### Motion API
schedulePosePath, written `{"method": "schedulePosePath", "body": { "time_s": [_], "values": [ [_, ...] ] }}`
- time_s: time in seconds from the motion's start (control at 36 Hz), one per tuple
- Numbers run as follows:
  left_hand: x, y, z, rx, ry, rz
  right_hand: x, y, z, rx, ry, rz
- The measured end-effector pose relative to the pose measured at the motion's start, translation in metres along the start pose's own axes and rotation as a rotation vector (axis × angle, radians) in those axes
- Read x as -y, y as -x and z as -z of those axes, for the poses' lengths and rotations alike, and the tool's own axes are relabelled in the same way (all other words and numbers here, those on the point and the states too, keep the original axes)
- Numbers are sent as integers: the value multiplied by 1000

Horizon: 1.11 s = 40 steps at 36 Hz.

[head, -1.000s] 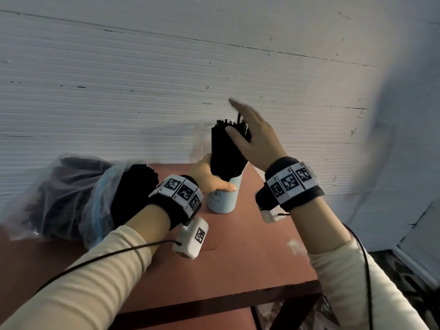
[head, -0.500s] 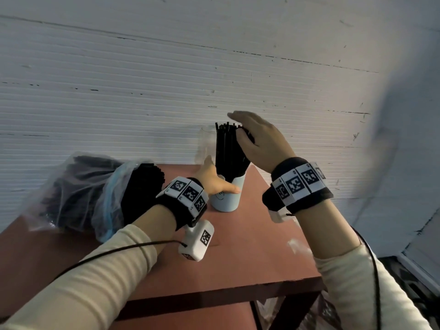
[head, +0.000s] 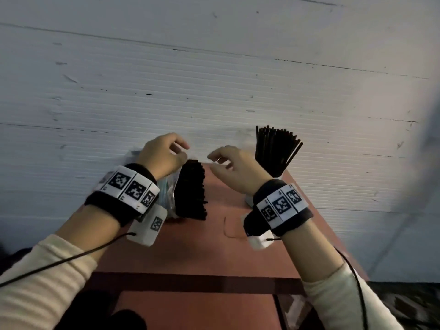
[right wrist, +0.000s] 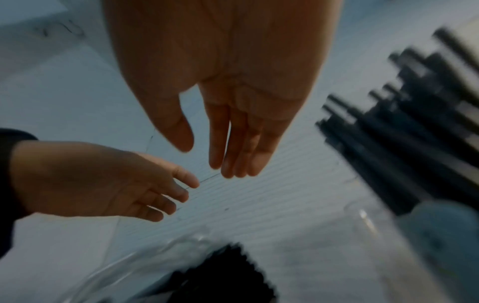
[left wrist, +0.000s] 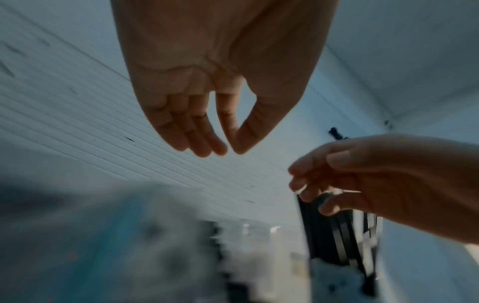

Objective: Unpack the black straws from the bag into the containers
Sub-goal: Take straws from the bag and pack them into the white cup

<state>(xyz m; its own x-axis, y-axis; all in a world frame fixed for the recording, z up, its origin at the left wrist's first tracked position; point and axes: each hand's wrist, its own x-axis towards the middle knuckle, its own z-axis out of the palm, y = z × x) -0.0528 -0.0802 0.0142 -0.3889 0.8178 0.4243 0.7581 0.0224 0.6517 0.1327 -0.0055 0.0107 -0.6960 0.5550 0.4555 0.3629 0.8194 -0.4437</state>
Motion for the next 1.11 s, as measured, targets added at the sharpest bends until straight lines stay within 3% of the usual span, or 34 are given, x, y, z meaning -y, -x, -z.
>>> {"method": "schedulePosePath", "body": {
  "time_s": [0.17, 0.31, 0.64, 0.81, 1.11],
  "values": [
    [42, 7, 10, 122, -48, 25, 23, -14, -43, 343, 159, 45],
    [52, 12, 4, 263, -30, 28, 29, -18, -63, 457, 217, 1],
    [58, 12, 7, 164, 55, 27, 14, -23, -61, 416, 7, 3],
    [57, 11, 10, 147, 16, 30, 5, -22, -59, 363, -247, 19],
    [55, 10, 10, 126, -6, 37, -1, -19, -56, 177, -445, -58]
  ]
}}
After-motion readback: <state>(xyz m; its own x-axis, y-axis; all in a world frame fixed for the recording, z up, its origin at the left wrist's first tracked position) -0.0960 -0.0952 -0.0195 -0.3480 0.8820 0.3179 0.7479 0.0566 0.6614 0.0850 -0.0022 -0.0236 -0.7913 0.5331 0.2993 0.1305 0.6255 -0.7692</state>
